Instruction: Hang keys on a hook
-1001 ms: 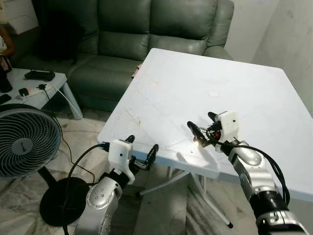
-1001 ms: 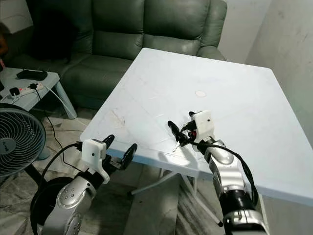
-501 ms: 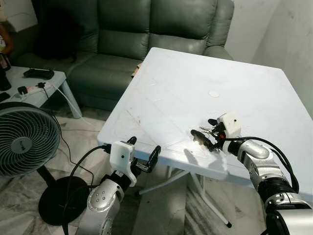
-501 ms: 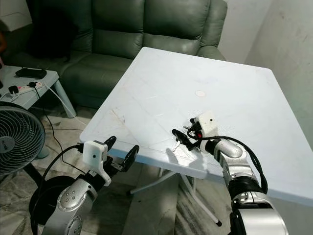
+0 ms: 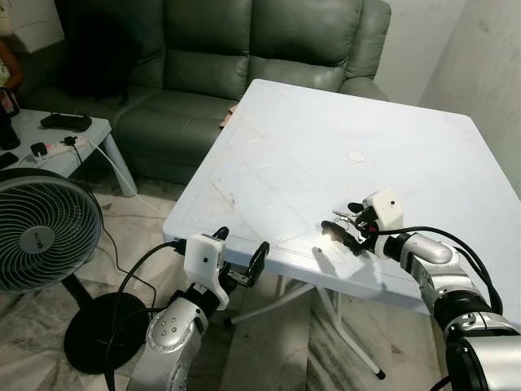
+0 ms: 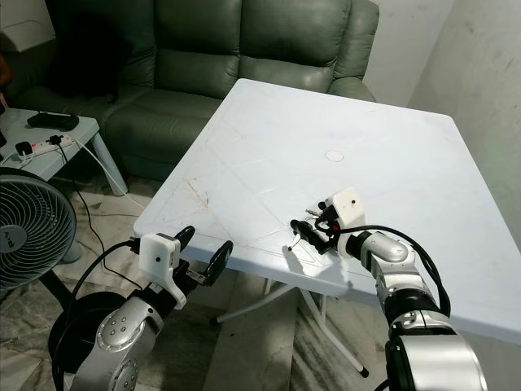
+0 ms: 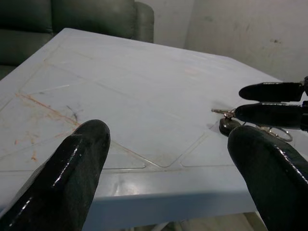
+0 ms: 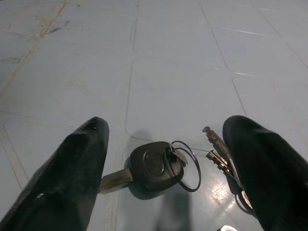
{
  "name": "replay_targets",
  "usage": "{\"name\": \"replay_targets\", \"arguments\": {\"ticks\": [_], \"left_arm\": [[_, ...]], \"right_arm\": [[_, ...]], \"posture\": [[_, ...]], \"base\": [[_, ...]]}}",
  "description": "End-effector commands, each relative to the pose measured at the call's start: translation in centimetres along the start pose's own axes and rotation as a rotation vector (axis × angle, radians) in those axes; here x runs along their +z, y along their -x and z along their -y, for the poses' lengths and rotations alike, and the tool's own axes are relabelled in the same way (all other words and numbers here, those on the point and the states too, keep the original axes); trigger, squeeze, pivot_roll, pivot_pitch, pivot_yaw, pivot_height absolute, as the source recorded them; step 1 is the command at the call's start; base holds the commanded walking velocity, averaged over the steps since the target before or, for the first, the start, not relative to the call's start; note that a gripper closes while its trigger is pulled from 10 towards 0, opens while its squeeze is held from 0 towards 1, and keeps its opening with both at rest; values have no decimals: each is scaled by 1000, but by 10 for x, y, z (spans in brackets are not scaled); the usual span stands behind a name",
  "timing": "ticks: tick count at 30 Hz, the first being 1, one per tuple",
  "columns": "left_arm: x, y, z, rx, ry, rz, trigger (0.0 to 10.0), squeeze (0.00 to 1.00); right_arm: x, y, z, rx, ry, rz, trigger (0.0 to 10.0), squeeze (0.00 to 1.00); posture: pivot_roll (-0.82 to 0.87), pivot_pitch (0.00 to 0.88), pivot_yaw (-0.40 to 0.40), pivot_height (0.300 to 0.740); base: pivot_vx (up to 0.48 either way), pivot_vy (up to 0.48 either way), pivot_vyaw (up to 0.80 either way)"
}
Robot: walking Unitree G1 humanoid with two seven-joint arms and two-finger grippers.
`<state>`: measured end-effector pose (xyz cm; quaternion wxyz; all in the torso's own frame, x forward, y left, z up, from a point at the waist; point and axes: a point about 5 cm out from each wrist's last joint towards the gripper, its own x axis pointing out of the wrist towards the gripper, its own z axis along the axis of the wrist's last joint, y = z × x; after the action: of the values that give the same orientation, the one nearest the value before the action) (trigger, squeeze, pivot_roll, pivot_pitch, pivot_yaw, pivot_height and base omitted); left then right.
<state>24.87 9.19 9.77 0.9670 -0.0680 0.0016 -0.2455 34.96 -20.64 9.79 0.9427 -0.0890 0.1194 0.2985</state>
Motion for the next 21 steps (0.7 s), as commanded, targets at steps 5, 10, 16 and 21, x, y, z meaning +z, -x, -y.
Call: {"name": "replay_targets", "arguments": {"ticks": [5, 10, 16, 21], "left_arm": [[3, 1, 0, 9, 7, 6, 10000, 0], [3, 1, 1, 11, 9, 5, 10000, 0], [3, 1, 2, 11, 15, 4, 10000, 0], [2, 0, 2, 10, 18, 6, 10000, 0]], "right_arm": [[2, -1, 1, 10, 26, -27, 10000, 0], [-2, -1, 0, 11, 17, -42, 10000, 0], [-5, -2, 0, -13, -1, -65, 10000, 0], [-6, -3, 1, -36, -9, -82, 10000, 0]], "posture": [[21, 9, -67, 740], [22, 7, -68, 740], [25, 1, -71, 740], [25, 0, -71, 740]], "base": [[0, 0, 0], [0, 0, 0], [0, 0, 0], [0, 0, 0]]}}
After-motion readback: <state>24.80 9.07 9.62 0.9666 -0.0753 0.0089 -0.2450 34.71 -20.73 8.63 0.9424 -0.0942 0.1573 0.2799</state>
